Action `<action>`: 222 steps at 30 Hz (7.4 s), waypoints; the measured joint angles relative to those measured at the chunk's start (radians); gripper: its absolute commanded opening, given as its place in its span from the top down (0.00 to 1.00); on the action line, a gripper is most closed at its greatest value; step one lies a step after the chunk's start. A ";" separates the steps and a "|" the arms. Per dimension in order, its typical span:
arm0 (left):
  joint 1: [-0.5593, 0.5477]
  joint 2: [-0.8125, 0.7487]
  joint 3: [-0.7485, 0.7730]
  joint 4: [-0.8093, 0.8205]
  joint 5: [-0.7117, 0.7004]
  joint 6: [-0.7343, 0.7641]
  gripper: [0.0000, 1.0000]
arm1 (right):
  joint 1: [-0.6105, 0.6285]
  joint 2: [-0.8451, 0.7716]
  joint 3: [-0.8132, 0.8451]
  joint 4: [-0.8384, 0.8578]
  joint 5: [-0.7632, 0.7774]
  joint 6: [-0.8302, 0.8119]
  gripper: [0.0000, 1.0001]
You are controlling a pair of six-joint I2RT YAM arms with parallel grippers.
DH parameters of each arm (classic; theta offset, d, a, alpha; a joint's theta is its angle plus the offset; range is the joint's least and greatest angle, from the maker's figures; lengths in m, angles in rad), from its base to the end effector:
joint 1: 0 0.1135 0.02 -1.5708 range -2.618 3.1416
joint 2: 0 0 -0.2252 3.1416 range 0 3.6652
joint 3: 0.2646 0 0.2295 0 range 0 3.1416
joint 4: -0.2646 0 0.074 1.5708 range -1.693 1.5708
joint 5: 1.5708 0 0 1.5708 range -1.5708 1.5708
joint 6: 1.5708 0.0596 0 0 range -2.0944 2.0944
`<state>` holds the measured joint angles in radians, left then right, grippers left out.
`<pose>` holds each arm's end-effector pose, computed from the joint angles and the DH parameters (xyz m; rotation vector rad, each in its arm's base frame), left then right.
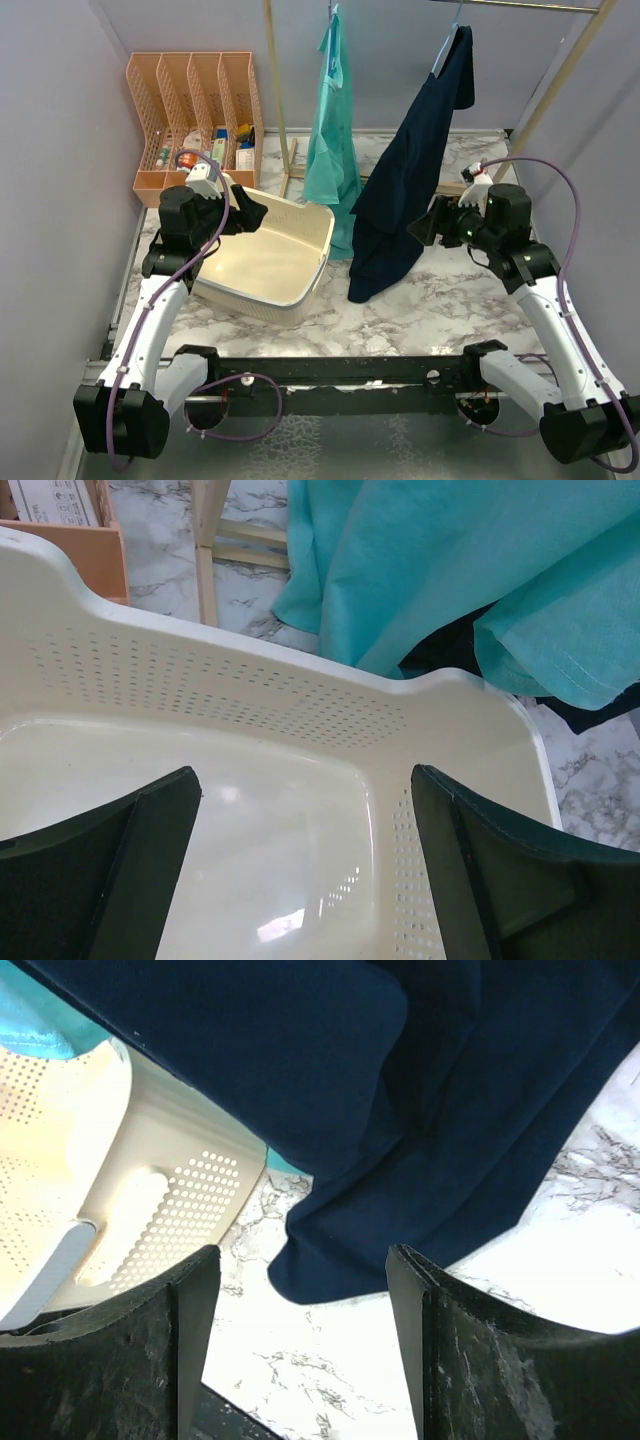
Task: Remove the t-shirt from the hanger
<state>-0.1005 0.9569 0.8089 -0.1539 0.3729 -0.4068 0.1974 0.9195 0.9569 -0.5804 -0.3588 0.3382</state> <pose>0.2385 -0.0459 0.2858 -0.0290 1.9103 -0.6950 0.2055 0.0624 0.2938 -0.0681 2.1526 0.6947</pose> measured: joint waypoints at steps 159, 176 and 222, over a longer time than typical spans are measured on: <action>-0.293 0.400 0.726 0.788 0.813 -0.300 0.10 | 0.025 -0.192 0.549 -0.299 -0.172 -0.176 0.99; -0.451 0.659 0.930 0.761 1.032 -0.320 0.29 | 0.024 -0.212 0.463 -0.309 -0.443 -0.156 0.99; -0.414 0.831 1.076 1.090 1.108 -0.728 1.00 | 0.024 -0.436 0.262 -0.441 0.197 -0.102 0.99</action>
<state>-0.5144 1.7878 1.8851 0.9363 1.4811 -1.1351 0.2211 0.4835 1.2194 -1.0214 -0.1619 0.2363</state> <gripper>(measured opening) 0.029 0.026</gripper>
